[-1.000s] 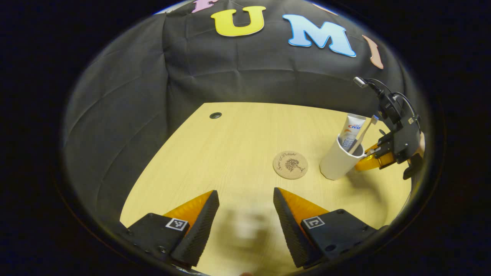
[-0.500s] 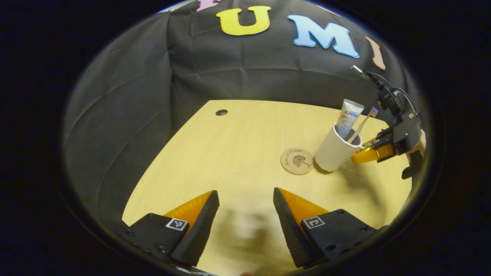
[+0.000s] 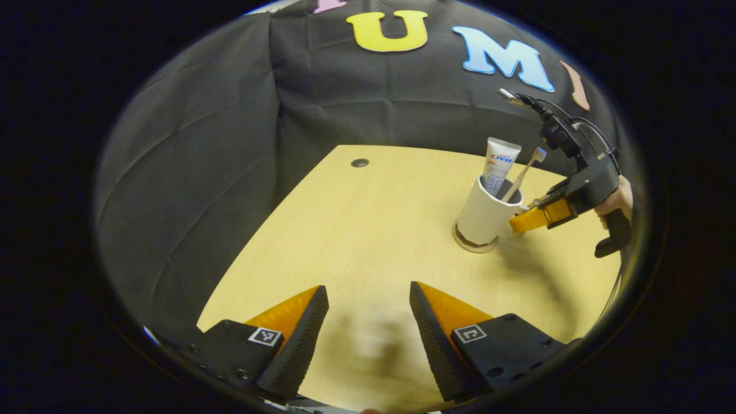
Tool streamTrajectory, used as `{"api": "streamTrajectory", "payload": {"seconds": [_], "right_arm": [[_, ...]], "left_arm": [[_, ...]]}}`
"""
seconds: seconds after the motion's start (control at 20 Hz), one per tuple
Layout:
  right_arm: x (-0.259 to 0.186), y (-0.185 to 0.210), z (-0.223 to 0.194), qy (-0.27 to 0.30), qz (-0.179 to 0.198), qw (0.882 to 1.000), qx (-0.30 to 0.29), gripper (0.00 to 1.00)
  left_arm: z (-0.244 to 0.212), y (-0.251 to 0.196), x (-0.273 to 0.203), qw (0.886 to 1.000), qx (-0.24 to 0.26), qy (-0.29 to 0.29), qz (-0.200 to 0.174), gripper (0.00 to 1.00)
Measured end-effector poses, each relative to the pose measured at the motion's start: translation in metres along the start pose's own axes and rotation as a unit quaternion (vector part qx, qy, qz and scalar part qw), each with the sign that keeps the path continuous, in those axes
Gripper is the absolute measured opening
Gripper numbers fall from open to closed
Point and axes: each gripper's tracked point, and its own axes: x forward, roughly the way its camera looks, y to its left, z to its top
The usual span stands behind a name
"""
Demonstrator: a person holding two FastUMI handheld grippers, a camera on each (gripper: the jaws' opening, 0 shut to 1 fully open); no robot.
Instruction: Put the toothbrush and toothpaste on the desktop into the cup, then pick up the cup and place it on the coaster on the desktop.
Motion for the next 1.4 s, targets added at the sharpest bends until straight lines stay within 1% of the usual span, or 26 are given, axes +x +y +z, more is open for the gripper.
{"api": "streamTrajectory", "payload": {"seconds": [0.1, 0.15, 0.2, 0.3, 0.4, 0.45, 0.5, 0.6, 0.75, 0.95, 1.05, 1.2, 1.3, 1.4], "right_arm": [[-0.001, 0.007, 0.001, 0.023, -0.021, 1.0, -0.008, 0.18], [-0.006, 0.014, 0.011, 0.02, -0.019, 1.0, -0.002, 0.18], [-0.013, 0.02, 0.02, 0.02, -0.016, 1.0, 0.003, 0.23], [-0.026, 0.021, 0.032, 0.017, -0.023, 1.0, 0.004, 0.29], [-0.047, 0.019, 0.039, 0.01, -0.028, 1.0, 0.007, 0.28], [-0.06, 0.018, 0.044, 0.007, -0.03, 0.999, 0.01, 0.29], [-0.041, 0.019, 0.024, 0.001, -0.031, 0.999, 0.014, 0.29], [-0.046, 0.019, 0.018, -0.009, -0.033, 0.999, 0.024, 0.29], [-0.064, 0.021, 0.009, -0.027, -0.032, 0.998, 0.049, 0.29], [-0.098, 0.018, -0.002, -0.061, -0.048, 0.994, 0.082, 0.29], [-0.12, 0.018, -0.003, -0.088, -0.057, 0.989, 0.107, 0.29], [-0.155, 0.013, -0.001, -0.145, -0.091, 0.975, 0.139, 0.29], [-0.185, 0.009, 0.005, -0.189, -0.119, 0.964, 0.148, 0.29], [-0.215, 0.004, 0.012, -0.239, -0.146, 0.948, 0.153, 0.29]], "left_arm": [[-0.002, 0.011, 0.0, 1.0, -0.005, 0.001, 0.004, 0.93], [-0.003, 0.014, 0.0, 1.0, -0.007, 0.001, 0.005, 0.93], [-0.005, 0.017, 0.0, 1.0, -0.009, 0.001, 0.004, 0.93], [-0.004, 0.016, 0.001, 1.0, -0.01, 0.001, 0.0, 0.93], [0.0, 0.012, 0.001, 1.0, -0.005, -0.003, -0.005, 0.93], [0.004, 0.008, 0.001, 1.0, -0.001, -0.006, -0.009, 0.93], [0.008, 0.003, -0.001, 1.0, 0.003, -0.009, -0.013, 0.93], [0.014, -0.005, -0.004, 1.0, 0.012, -0.018, -0.022, 0.93], [0.029, -0.021, -0.009, 0.998, 0.029, -0.036, -0.038, 0.93], [0.066, -0.051, -0.02, 0.994, 0.051, -0.076, -0.066, 0.93], [0.087, -0.07, -0.029, 0.989, 0.062, -0.103, -0.082, 0.93], [0.112, -0.101, -0.049, 0.982, 0.07, -0.137, -0.109, 0.93], [0.13, -0.116, -0.065, 0.977, 0.071, -0.161, -0.12, 0.93], [0.147, -0.131, -0.081, 0.971, 0.071, -0.189, -0.131, 0.93]]}}
